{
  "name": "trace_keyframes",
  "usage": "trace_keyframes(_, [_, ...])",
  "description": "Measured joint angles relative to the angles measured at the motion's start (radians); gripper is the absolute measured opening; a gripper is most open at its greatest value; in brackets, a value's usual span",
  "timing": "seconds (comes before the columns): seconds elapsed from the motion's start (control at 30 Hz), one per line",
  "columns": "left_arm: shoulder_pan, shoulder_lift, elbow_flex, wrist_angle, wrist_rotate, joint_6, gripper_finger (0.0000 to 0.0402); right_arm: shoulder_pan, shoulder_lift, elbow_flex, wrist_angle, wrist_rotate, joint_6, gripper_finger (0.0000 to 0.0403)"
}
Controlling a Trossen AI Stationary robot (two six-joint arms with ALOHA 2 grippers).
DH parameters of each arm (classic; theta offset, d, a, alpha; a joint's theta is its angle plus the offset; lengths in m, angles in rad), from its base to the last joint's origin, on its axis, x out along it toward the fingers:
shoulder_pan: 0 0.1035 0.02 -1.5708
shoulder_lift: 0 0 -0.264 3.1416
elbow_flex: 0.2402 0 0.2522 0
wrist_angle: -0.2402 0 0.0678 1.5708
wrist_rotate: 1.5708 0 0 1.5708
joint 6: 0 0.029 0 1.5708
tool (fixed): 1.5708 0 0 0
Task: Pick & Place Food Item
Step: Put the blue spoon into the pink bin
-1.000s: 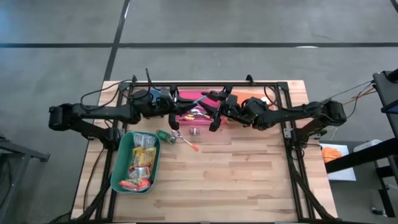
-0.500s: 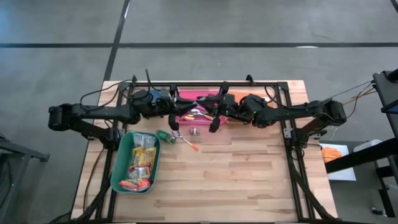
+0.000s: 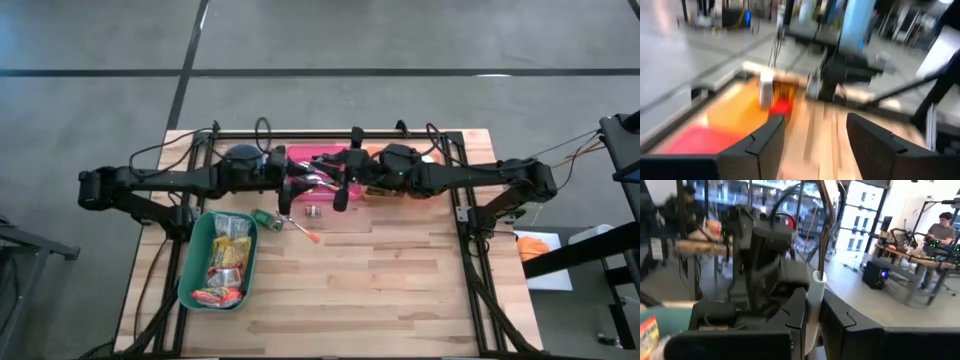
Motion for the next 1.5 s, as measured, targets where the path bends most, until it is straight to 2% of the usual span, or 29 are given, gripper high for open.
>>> trace_keyframes(0.1, [0.0, 0.0, 0.0, -0.106, 0.003, 0.0, 0.023, -0.007, 0.0, 0.069, -0.143, 0.007, -0.033, 0.0025])
trace_keyframes(0.23, [0.0, 0.0, 0.0, -0.261, 0.003, -0.003, 0.0247, -0.032, 0.0, 0.142, -0.306, 0.066, -0.053, 0.0025])
trace_keyframes(0.47, [0.0, 0.0, 0.0, -0.467, 0.004, -0.003, 0.0265, -0.118, -0.001, 0.188, -0.527, 0.082, 0.015, 0.0025])
trace_keyframes(0.7, [0.0, 0.0, 0.0, -0.568, 0.004, -0.003, 0.0266, -0.132, -0.001, 0.152, -0.539, 0.08, 0.035, 0.0024])
trace_keyframes(1.5, [0.0, 0.0, 0.0, -0.569, 0.004, -0.003, 0.0266, -0.173, 0.003, 0.147, -0.622, 0.079, 0.095, 0.0024])
